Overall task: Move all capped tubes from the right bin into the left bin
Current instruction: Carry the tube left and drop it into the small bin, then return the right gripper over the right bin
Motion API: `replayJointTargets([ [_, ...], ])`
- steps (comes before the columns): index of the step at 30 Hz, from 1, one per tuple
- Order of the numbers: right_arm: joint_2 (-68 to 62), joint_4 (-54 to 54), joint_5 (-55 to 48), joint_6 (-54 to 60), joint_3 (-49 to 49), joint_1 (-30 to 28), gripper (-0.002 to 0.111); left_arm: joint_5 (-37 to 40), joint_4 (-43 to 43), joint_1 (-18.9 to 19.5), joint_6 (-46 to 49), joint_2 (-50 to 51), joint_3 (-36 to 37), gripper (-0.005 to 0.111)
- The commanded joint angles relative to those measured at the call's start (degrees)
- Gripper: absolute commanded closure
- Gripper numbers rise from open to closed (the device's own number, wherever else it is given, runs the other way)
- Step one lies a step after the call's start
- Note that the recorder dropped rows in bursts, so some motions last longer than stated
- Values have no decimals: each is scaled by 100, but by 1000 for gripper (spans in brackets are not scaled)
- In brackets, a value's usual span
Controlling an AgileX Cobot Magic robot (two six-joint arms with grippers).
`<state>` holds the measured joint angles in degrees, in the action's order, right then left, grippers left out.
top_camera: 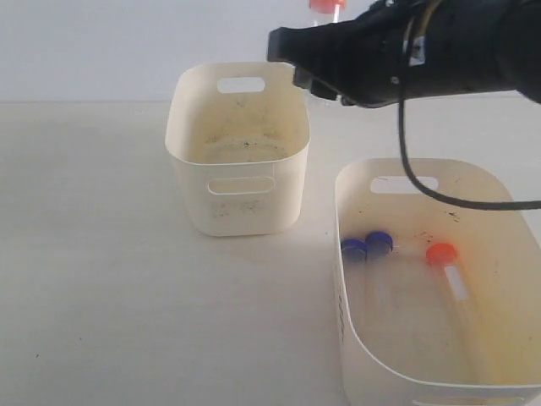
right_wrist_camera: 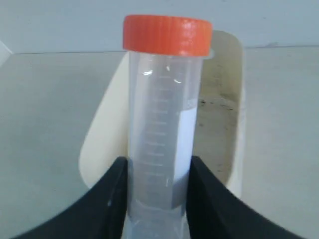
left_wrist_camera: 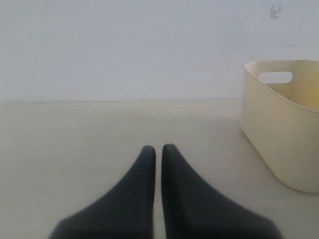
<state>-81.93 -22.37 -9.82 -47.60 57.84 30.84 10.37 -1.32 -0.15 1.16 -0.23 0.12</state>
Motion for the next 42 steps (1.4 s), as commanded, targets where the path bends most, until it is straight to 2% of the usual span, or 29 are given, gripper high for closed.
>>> replayJointTargets([
  [1,-815,-15,283,16,688,292,108,-38,-19,-41,-24,23,-12,103],
  [7,-1847,-15,-61,0,1601,292,108,-38,-19,-41,-24,23,-12,103],
  [9,-2038,-15,-106,0,1656,292,98,-38,-19,-41,-24,23,-12,103],
  [12,-2165,-3,-74,-44,1656,292,63,-38,-19,-41,-24,23,-12,103],
  [13,-2193,-3,-74,-44,1656,292,56,-38,-19,-41,-24,23,-12,103],
  [18,-2193,-3,-128,-44,1656,292,53,-38,-19,-41,-24,23,-12,103],
  [25,-1827,-115,-516,85,1656,280,56,-38,-19,-41,-24,23,-12,103],
  [28,-1493,-308,-1250,171,1656,280,76,-38,-19,-41,-24,23,-12,103],
  [31,-1159,-526,-2204,332,1656,280,103,-38,-19,-41,-24,23,-12,103],
  [32,-1044,-514,-2643,465,1656,280,108,-38,-19,-41,-24,23,-12,103],
  [35,-812,-339,-3392,651,1614,280,108,-38,-19,-41,-24,23,-12,103],
  [42,-128,192,-3567,1009,812,280,108,-38,-19,-41,-24,23,-12,103],
])
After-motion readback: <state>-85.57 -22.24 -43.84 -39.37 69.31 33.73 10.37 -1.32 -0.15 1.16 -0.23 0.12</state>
